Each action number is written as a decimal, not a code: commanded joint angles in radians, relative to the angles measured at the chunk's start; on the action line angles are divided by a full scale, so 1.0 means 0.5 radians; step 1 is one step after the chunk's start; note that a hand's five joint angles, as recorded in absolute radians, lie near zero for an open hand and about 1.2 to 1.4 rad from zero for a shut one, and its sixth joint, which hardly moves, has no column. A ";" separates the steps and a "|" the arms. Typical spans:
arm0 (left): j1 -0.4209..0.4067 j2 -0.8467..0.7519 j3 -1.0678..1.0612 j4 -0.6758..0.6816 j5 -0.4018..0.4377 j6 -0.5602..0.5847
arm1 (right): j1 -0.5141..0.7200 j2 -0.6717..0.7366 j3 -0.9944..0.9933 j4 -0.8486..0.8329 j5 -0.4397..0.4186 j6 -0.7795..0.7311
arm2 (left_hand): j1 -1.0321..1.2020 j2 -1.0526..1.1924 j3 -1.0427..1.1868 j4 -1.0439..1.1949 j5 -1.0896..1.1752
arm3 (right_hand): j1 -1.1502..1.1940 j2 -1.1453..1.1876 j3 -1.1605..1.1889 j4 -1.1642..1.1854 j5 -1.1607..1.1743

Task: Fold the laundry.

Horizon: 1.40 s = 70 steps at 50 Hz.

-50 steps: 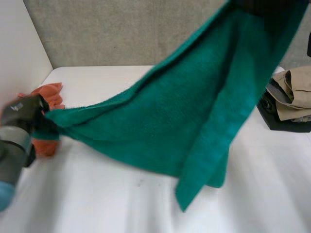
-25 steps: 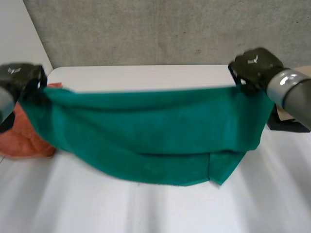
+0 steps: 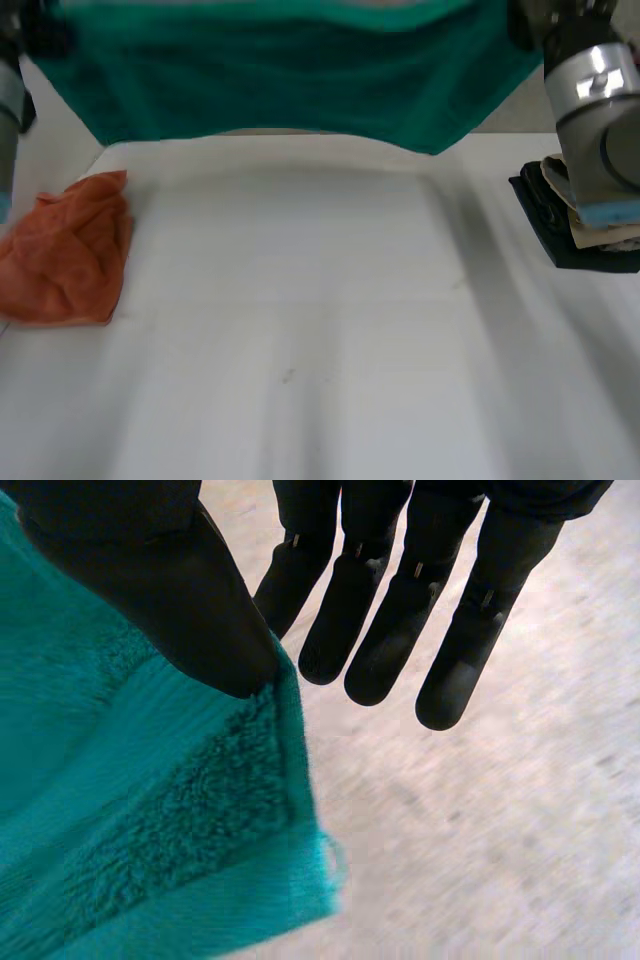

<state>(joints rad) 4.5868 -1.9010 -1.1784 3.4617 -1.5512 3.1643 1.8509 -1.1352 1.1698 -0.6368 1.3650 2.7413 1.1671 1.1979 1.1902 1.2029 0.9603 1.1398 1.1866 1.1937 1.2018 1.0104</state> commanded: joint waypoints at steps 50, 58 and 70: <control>0.175 0.605 -1.902 -0.755 0.596 1.086 | -0.364 -0.524 1.234 2.168 -0.116 -1.272 | 0.458 0.397 0.412 0.387 0.523 | 0.513 0.419 0.405 0.389 0.423; 0.175 0.596 -1.724 -1.456 0.620 1.393 | -0.376 -0.595 1.247 2.268 -0.138 -1.559 | 0.458 0.397 0.412 0.387 0.523 | 0.513 0.419 0.405 0.389 0.423; -0.049 0.032 -1.010 -0.972 0.185 0.967 | -0.097 -0.013 0.692 1.373 0.086 -0.964 | 0.458 0.397 0.412 0.387 0.523 | 0.513 0.419 0.405 0.389 0.423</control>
<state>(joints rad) 4.6226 -1.7266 -1.8713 2.8526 -1.3289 3.7687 1.7400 -1.2945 1.6576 0.3156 1.3412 2.1055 1.1353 1.1970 1.1893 1.1993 0.9819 1.1398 1.1866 1.1937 1.2018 1.0105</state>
